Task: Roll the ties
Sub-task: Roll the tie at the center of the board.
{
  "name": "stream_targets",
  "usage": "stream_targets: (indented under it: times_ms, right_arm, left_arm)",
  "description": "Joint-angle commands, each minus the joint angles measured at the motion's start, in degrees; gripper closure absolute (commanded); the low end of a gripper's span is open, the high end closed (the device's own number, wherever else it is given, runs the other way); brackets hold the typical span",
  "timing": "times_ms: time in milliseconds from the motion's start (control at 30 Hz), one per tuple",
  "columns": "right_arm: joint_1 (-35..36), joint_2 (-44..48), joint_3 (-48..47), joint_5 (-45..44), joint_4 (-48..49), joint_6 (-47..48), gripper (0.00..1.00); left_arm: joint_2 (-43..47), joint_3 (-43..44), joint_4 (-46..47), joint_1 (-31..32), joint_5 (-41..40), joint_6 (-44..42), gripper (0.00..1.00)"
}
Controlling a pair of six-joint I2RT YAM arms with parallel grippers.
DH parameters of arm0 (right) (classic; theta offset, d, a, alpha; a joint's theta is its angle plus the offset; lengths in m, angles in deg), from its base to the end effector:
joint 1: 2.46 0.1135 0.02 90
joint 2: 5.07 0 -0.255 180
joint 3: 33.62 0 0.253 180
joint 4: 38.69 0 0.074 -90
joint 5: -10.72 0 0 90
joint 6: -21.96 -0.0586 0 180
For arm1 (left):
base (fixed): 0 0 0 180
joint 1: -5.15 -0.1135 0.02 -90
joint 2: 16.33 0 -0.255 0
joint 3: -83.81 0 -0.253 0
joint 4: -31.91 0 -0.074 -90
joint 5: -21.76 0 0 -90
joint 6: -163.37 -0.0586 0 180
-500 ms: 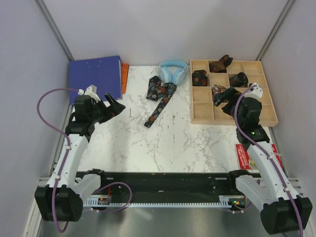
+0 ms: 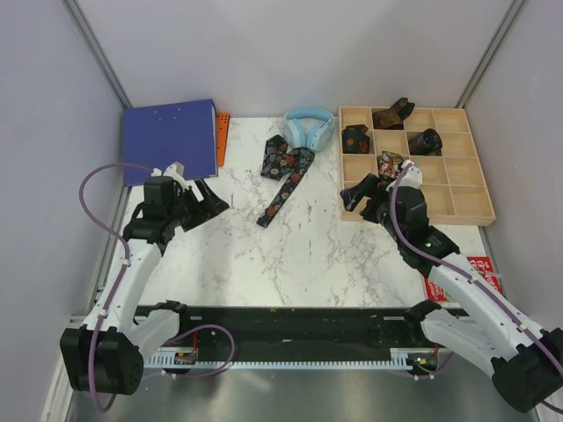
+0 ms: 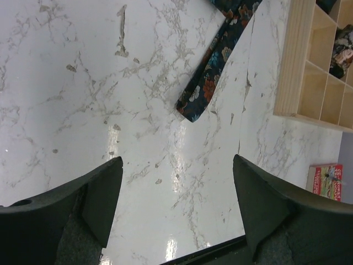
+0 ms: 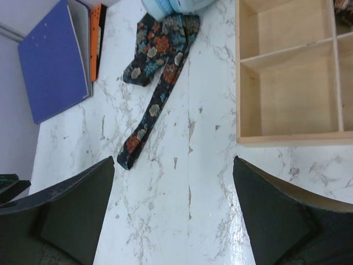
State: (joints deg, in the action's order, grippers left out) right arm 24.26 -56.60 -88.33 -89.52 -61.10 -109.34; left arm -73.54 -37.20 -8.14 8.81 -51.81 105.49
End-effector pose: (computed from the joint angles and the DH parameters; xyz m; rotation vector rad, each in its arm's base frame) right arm 0.2175 0.0978 0.2838 0.3701 1.9164 0.6292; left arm 0.2355 -0.0317 0.2551 -0.4064 2.2527 -0.6538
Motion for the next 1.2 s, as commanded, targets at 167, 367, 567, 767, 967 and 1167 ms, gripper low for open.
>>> stream_targets:
  times_ms: [167,367,567,767,967,1167]
  right_arm:
    - [11.4,-5.3,2.8,-7.8,2.2,-3.9,0.05]
    - [16.6,-8.2,3.5,-11.0,3.9,-3.4,0.05]
    - [18.1,-10.0,5.6,-12.3,6.7,-2.3,0.05]
    - [18.3,-10.3,9.7,-14.2,11.9,0.3,0.04]
    - [18.3,-11.7,12.4,-13.6,16.9,4.2,0.03]
    - [18.3,-13.6,13.0,-12.2,20.2,5.4,0.02]
  left_arm:
    - [1.0,-2.6,2.0,5.9,-3.9,2.3,0.20]
    - [1.2,-4.7,2.9,6.7,-4.4,2.2,0.20]
    - [1.3,-6.1,3.8,6.9,-4.6,1.7,0.20]
    - [1.4,-7.4,4.8,7.0,-5.3,1.5,0.20]
    - [0.5,-9.2,6.8,6.9,-5.5,2.1,0.20]
    - [-2.0,-11.3,13.5,7.2,-3.0,3.9,0.25]
